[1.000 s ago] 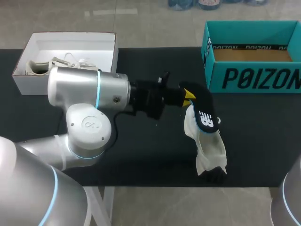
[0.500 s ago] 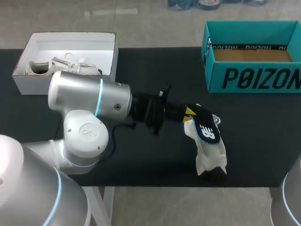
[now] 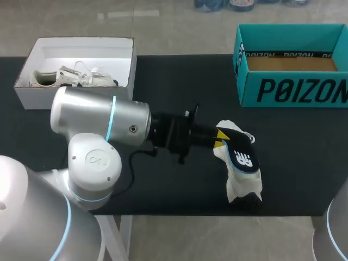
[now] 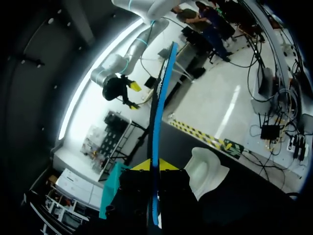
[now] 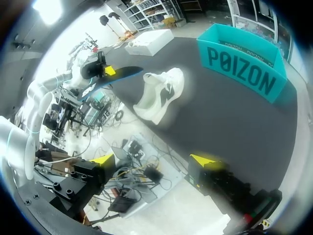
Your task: Take the shoe out of the shoebox, open the shoe tongue, remove and reinsert the insole, then place the shoe into the shoebox
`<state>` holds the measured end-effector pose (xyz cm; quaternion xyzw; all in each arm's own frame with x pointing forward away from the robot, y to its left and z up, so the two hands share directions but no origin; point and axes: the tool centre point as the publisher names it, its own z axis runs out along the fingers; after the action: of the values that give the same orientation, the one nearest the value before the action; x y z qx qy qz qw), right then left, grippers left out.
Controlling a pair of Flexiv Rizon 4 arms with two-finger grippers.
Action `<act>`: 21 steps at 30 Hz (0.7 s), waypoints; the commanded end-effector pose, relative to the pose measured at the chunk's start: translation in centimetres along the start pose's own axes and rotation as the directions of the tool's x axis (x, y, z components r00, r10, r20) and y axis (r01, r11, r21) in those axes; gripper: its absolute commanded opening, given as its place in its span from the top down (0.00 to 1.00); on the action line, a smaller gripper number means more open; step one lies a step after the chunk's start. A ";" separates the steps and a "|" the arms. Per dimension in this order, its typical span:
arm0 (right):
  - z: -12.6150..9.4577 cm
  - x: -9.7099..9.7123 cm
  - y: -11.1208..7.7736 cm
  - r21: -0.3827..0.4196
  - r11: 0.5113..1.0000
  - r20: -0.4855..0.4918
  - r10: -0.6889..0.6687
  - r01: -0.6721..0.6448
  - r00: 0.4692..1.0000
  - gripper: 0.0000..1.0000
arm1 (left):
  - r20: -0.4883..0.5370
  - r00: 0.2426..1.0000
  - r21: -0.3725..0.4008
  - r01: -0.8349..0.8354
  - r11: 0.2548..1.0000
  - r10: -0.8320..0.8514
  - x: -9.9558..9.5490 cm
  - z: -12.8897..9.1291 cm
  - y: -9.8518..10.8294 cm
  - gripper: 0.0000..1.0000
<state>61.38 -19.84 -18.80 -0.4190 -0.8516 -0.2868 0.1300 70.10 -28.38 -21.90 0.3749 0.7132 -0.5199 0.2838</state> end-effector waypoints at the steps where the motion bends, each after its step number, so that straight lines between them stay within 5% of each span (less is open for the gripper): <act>1: 0.0 0.8 -1.0 -0.205 0.979 0.121 0.012 0.014 0.993 0.00 | 0.011 1.000 0.007 -0.006 1.000 0.006 -0.7 0.0 -1.3 1.00; 12: 0.0 0.8 -1.0 -0.205 0.979 0.121 0.012 0.014 0.993 0.00 | -0.004 1.000 0.182 0.001 0.983 0.000 0.3 4.1 -2.6 1.00; 21: 0.0 0.8 -1.0 -0.205 0.979 0.121 0.012 0.014 0.993 0.00 | -0.034 0.999 0.252 0.036 0.967 -0.029 2.1 6.4 -2.0 1.00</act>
<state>61.36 -19.86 -18.80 -0.4181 -0.8509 -0.2896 0.1313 67.04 -32.69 -23.63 0.4005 0.6576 -0.5998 0.2177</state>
